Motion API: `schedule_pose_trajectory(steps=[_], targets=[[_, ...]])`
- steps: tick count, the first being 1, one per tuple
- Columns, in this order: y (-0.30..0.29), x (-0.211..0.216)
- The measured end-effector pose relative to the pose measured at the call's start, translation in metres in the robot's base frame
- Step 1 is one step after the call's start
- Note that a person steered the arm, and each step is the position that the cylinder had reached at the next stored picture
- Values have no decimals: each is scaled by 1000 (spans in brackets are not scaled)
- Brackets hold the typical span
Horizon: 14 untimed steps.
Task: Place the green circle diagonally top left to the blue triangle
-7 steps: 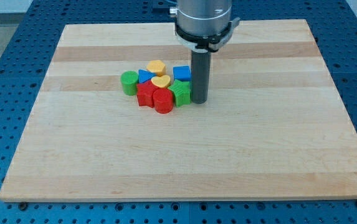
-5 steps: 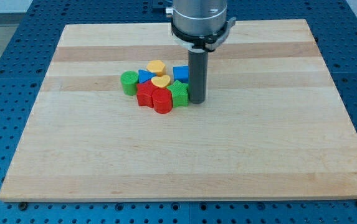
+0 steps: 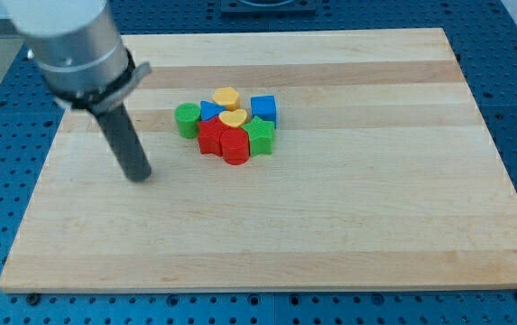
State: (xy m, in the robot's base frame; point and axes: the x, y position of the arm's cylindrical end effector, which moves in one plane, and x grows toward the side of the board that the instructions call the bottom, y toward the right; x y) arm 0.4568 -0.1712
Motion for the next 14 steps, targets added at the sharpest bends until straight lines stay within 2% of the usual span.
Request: schedule_pose_trajectory(steps=[2, 4, 10, 11, 12, 13, 14], targets=[[0, -34], [37, -38], [82, -72], [82, -80], [77, -58], [39, -29], [7, -36]])
